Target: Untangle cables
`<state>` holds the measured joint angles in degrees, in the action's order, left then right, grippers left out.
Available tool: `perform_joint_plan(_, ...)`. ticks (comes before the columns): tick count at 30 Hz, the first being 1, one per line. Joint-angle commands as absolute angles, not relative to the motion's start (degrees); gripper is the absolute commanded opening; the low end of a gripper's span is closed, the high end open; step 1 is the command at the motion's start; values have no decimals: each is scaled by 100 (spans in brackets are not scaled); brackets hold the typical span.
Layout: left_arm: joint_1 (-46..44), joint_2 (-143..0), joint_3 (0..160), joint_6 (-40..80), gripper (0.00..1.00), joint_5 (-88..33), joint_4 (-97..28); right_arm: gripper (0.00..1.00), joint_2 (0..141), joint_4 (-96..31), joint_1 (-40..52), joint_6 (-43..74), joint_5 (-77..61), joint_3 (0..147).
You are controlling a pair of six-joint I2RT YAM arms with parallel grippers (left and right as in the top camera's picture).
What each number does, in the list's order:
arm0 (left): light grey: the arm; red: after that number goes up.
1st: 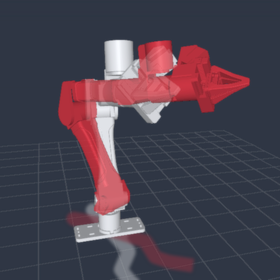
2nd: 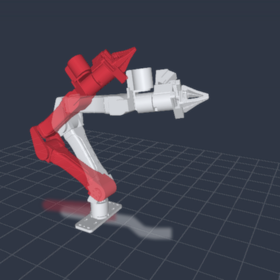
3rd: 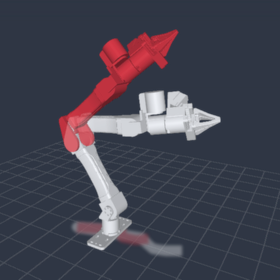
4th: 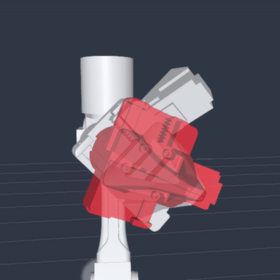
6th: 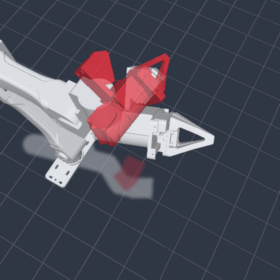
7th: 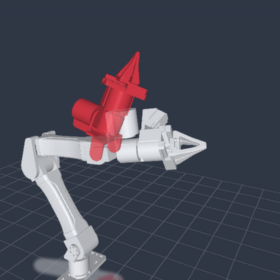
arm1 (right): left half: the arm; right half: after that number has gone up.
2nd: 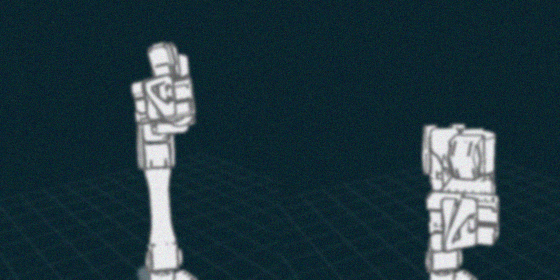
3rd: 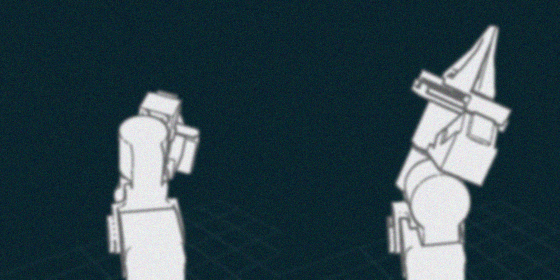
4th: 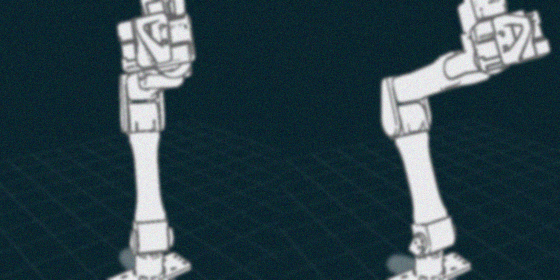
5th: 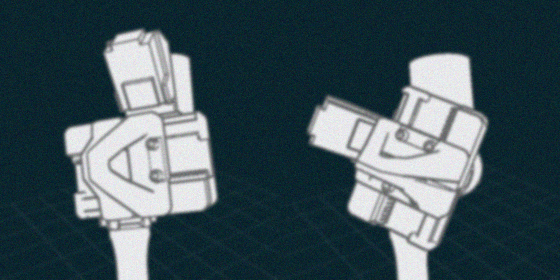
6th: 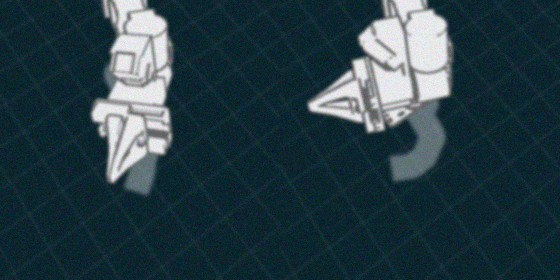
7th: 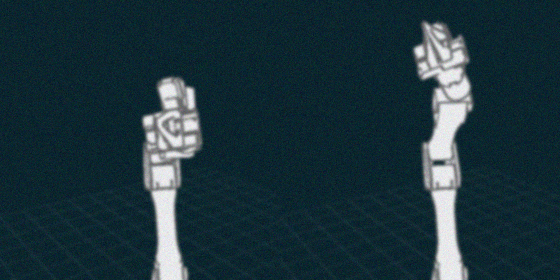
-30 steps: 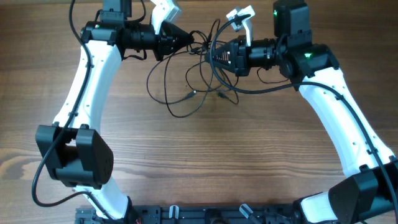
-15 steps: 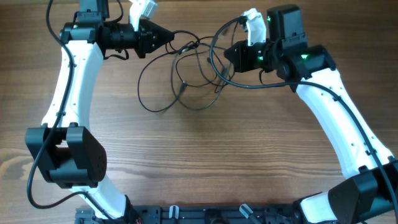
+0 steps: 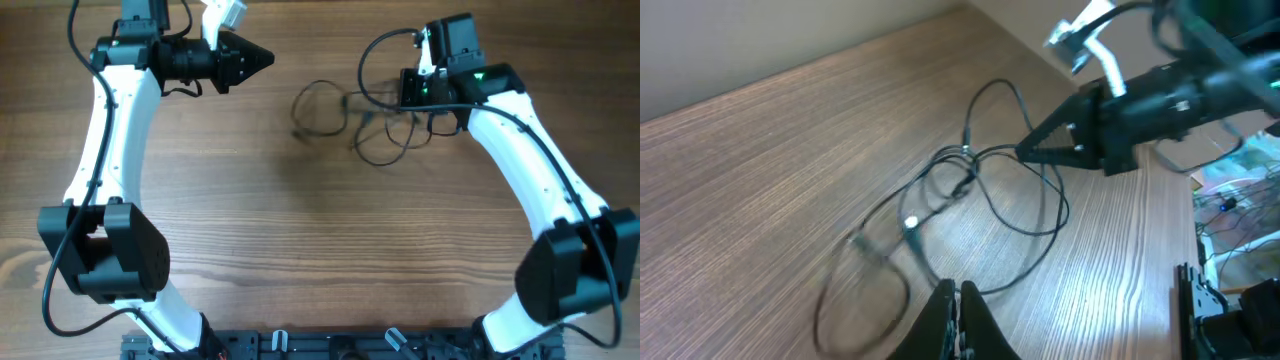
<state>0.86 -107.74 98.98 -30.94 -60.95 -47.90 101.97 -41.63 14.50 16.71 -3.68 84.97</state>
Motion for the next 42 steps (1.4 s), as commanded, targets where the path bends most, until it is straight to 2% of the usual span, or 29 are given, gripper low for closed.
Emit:
perform_joint_plan(1,108,-10536,9955,-3044,4,-6036,-4851,4,10431,-4156,1492,1817,-222,8473)
perform_joint_plan(5,108,-10521,9955,-3044,6,-6016,-4869,4,10447,-4134,1492,1800,-530,8473)
perform_joint_plan(10,102,-10521,9955,-3041,29,-6018,-4875,4,10447,-4064,1492,1796,-742,8473)
perform_joint_plan(14,86,-10521,9955,-3044,31,-6018,-4915,5,10447,-4071,1492,1782,-864,8473)
perform_joint_plan(16,60,-10521,9955,-3044,31,-6016,-4917,5,10447,-4064,1498,1551,-1251,8473)
perform_joint_plan(24,-222,-10523,9955,-3094,43,-5804,-4910,5,10390,-3656,1619,482,-3719,8473)
perform_joint_plan(33,-504,-10534,9955,-3131,42,-5430,-4840,5,9885,-3352,1649,-163,-5627,8473)
perform_joint_plan(39,-499,-10617,9953,-3131,40,-5413,-4781,5,9209,-3330,1649,-301,-5795,8473)
perform_joint_plan(42,-519,-10676,9953,-3131,43,-5415,-4779,4,8875,-3350,1649,-276,-5798,8473)
